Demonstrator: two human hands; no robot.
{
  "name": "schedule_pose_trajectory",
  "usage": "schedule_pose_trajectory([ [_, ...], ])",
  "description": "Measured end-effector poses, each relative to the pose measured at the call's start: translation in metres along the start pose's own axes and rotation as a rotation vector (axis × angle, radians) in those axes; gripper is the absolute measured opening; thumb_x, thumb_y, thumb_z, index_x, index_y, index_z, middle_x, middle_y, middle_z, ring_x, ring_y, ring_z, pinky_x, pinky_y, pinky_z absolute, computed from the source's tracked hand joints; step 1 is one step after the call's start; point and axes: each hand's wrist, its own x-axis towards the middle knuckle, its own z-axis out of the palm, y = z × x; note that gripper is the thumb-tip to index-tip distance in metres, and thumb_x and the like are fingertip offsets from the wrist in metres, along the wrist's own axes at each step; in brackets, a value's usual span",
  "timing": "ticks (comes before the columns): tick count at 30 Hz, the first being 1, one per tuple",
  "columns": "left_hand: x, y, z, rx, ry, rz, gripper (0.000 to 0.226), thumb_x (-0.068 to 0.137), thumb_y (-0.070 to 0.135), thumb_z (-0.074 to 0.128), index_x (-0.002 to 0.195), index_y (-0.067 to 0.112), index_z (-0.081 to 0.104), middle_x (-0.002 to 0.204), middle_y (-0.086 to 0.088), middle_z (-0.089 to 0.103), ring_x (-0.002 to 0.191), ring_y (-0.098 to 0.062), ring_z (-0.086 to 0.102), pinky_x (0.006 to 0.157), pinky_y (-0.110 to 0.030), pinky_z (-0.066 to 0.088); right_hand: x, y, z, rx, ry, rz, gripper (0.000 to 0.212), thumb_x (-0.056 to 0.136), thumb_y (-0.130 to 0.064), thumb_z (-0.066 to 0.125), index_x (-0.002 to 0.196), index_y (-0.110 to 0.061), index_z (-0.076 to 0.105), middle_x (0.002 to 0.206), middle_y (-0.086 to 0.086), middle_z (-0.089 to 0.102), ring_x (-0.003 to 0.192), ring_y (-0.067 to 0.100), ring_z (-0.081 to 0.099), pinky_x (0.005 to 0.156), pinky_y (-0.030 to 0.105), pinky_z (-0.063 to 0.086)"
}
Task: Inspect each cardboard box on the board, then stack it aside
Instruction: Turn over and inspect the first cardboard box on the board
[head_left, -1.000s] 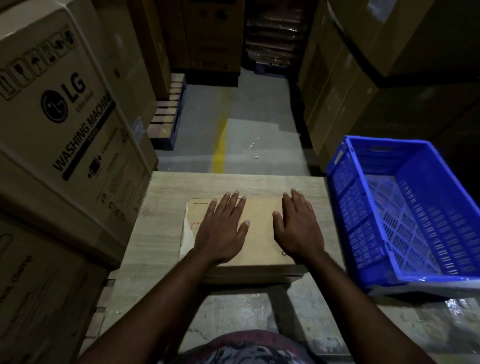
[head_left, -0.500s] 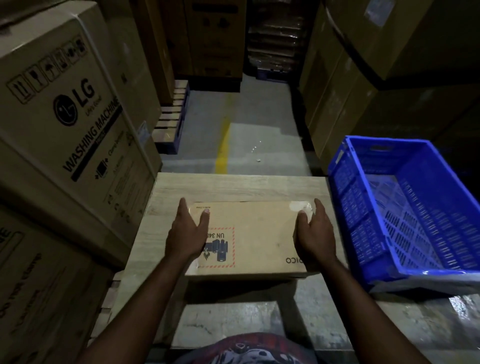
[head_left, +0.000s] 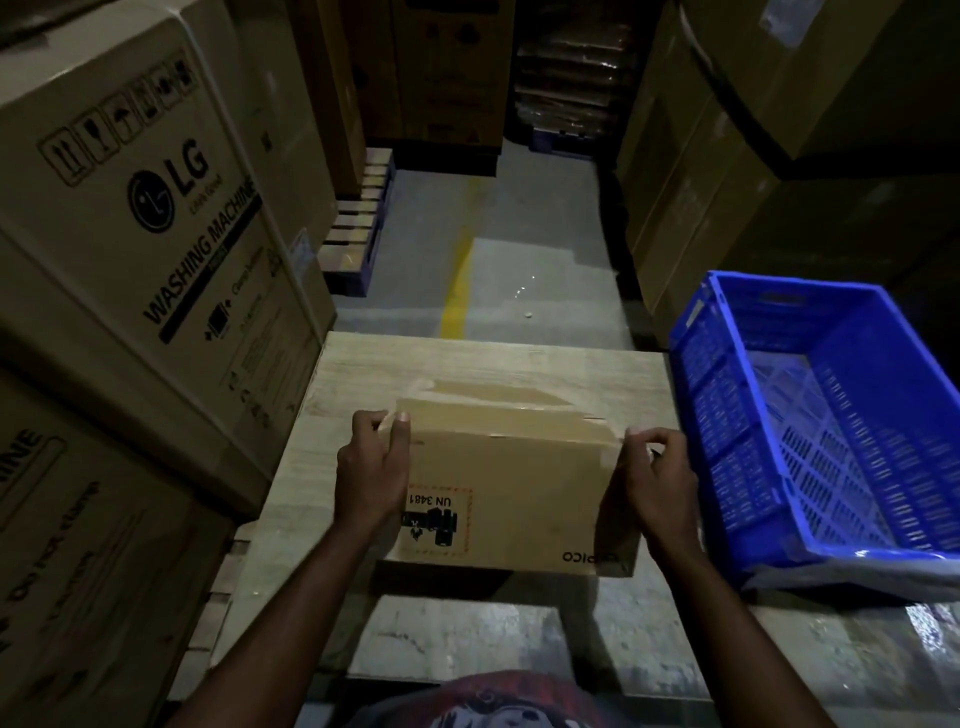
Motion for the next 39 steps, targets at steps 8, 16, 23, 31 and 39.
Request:
schedule_pose_trajectory([
  [8, -0.034, -0.032, 0.004, -0.033, -0.026, 0.004, 0.032, 0.095, 0.011, 0.056, 0.126, 0.014, 0.050, 0.106, 0.000, 0.061, 0.076, -0.019, 0.055, 0.058, -0.025, 0.037, -0.031, 0.025, -0.008, -0.033, -0.029, -0.042, 0.044, 0.097, -0.012, 0.050, 0.140, -0.021, 0.048, 0.114, -0.009, 0.056, 0.081, 0.002, 0.054, 0.078, 0.037, 0.050],
  [16, -0.068, -0.071, 0.020, 0.064, -0.273, -0.084, 0.067, 0.092, 0.012, 0.058, 0.150, 0.019, 0.026, 0.126, -0.006, 0.062, 0.092, -0.018, 0.057, 0.077, -0.024, 0.044, -0.056, 0.086, -0.002, -0.287, -0.207, -0.081, 0.067, 0.087, -0.036, 0.043, 0.151, -0.017, 0.038, 0.122, 0.011, 0.066, 0.095, 0.027, 0.065, 0.082, 0.033, 0.048],
  [23, -0.072, -0.087, 0.036, 0.263, -0.235, 0.127, 0.078, 0.098, 0.026, 0.050, 0.158, 0.010, 0.004, 0.165, -0.010, 0.013, 0.150, -0.025, 0.022, 0.116, -0.035, 0.033, -0.057, 0.088, 0.018, -0.533, -0.135, -0.304, 0.057, 0.090, -0.024, 0.046, 0.143, -0.005, 0.042, 0.152, 0.028, 0.035, 0.141, 0.042, 0.032, 0.115, 0.052, 0.031],
  [31, -0.060, -0.084, 0.060, 0.692, -0.346, 0.573, 0.070, 0.098, 0.037, 0.028, 0.159, 0.009, 0.007, 0.167, -0.007, 0.001, 0.154, -0.020, -0.001, 0.124, -0.041, 0.007, -0.055, 0.070, 0.084, -0.683, -0.450, -0.754, 0.067, 0.101, -0.043, 0.032, 0.158, -0.008, 0.027, 0.167, 0.012, 0.013, 0.156, 0.025, 0.007, 0.125, 0.044, 0.014],
  [39, -0.059, -0.080, 0.061, 0.715, -0.368, 0.569, 0.071, 0.098, 0.044, 0.031, 0.158, 0.009, 0.018, 0.167, -0.008, 0.009, 0.154, -0.020, 0.001, 0.124, -0.045, 0.014, -0.054, 0.068, 0.090, -0.793, -0.477, -0.776, 0.066, 0.102, -0.041, 0.031, 0.159, -0.011, 0.021, 0.168, 0.009, 0.013, 0.156, 0.022, 0.004, 0.124, 0.046, 0.009],
])
